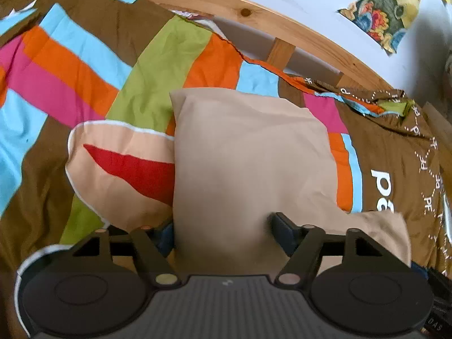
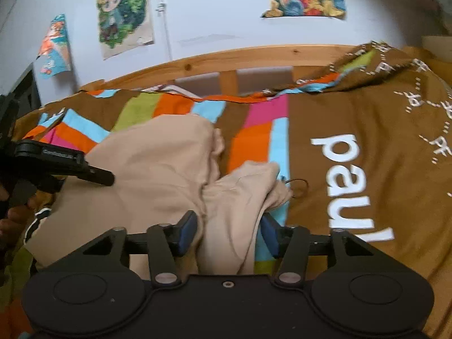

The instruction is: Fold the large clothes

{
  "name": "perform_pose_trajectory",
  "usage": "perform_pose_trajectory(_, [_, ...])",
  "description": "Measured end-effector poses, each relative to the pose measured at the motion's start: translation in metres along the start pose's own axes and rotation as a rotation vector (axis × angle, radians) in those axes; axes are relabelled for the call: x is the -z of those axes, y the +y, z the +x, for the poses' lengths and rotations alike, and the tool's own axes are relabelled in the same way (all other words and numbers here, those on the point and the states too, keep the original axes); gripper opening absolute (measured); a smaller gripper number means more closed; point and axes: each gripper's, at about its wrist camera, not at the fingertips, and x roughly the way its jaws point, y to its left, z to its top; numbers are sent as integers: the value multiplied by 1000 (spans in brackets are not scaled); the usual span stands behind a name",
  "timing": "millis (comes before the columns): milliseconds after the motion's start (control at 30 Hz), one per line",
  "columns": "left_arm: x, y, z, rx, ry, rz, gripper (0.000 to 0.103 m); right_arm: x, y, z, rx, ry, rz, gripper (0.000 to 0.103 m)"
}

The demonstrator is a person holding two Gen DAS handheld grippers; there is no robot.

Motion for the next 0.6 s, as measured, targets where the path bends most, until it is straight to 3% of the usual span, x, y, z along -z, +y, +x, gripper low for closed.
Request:
perform_pose_trajectory(267, [7,-12,-14,-35,-2,-8,101,3,13,-18,-2,-46,-5,77])
perform_pose_trajectory(600, [22,-35,-90,-63,-148,48,102,-16,36,-71,-55,-178,-41,99])
